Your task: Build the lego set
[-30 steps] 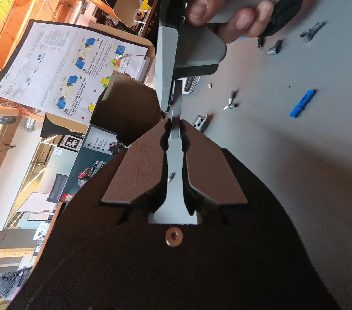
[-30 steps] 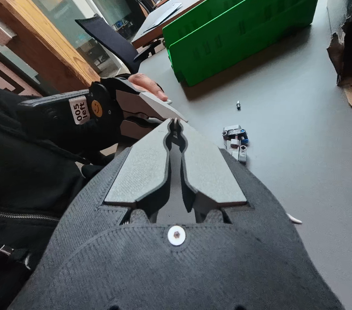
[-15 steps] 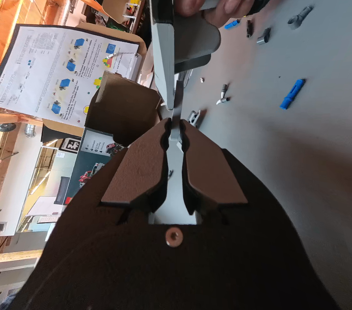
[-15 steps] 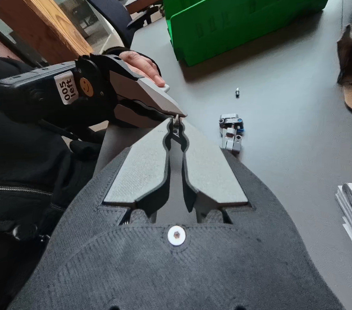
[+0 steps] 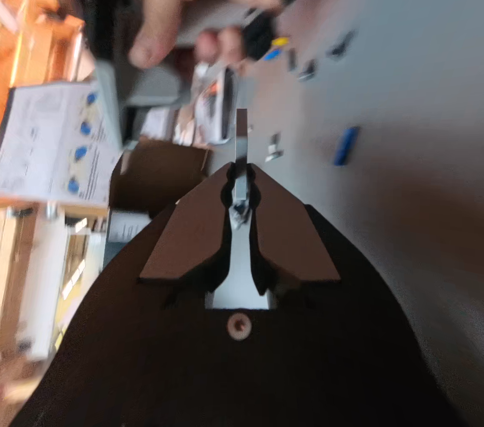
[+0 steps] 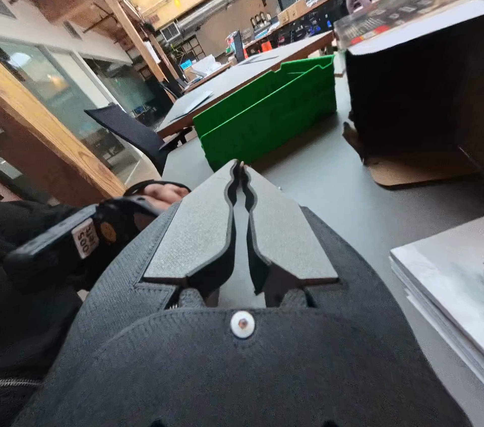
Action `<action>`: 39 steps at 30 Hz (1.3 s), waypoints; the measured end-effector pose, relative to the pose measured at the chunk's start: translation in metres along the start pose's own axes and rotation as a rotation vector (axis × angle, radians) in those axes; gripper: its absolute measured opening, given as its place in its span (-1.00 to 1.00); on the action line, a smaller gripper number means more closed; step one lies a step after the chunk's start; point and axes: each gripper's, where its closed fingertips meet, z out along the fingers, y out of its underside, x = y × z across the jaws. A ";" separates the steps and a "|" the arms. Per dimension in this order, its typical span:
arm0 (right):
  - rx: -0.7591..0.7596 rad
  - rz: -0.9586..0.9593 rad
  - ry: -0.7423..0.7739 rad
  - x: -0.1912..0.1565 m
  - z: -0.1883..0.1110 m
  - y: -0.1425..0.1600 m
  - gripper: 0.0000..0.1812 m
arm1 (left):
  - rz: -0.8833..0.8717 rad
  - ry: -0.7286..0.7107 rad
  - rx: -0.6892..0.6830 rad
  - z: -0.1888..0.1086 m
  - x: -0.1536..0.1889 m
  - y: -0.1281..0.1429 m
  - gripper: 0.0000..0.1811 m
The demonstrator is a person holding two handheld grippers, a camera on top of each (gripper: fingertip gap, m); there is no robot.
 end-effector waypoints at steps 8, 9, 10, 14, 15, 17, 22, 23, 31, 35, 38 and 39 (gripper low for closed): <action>-0.312 -0.093 0.187 0.036 -0.003 0.053 -0.92 | -0.283 0.010 -0.107 0.007 -0.019 0.045 -0.94; -0.411 -0.107 0.244 0.048 -0.005 0.069 -0.89 | -0.297 0.017 -0.128 0.008 -0.017 0.050 -0.94; -0.515 -0.093 0.302 0.061 -0.008 0.088 -0.86 | -0.325 0.027 -0.145 0.009 -0.016 0.055 -0.94; -0.592 -0.105 0.307 0.062 -0.004 0.102 -0.87 | -0.408 0.040 -0.142 0.009 -0.018 0.060 -0.94; -0.613 -0.109 0.319 0.064 -0.004 0.104 -0.85 | -0.424 0.047 -0.141 0.009 -0.018 0.061 -0.94; -0.556 -0.153 0.314 0.058 -0.001 0.092 -0.85 | -0.452 0.050 -0.128 0.009 -0.019 0.061 -0.94; -0.407 -0.175 0.281 0.051 -0.002 0.068 -0.71 | -0.502 0.047 -0.093 0.007 -0.023 0.060 -0.94; -0.381 -0.177 0.237 0.043 0.000 0.064 -0.72 | -0.518 0.055 -0.086 0.008 -0.023 0.061 -0.94; -0.191 -0.187 0.085 0.012 0.008 0.038 -0.55 | -0.535 0.057 -0.091 0.007 -0.023 0.064 -0.94; -0.067 0.031 -0.090 -0.001 0.003 0.020 -0.44 | -0.553 0.046 -0.068 0.006 -0.027 0.062 -0.94; 0.044 0.150 -0.205 -0.009 -0.007 0.002 -0.30 | -0.562 0.043 -0.036 0.004 -0.030 0.059 -0.94; 0.078 0.179 -0.240 -0.011 -0.010 -0.005 -0.21 | -0.563 0.041 -0.037 0.004 -0.030 0.059 -0.94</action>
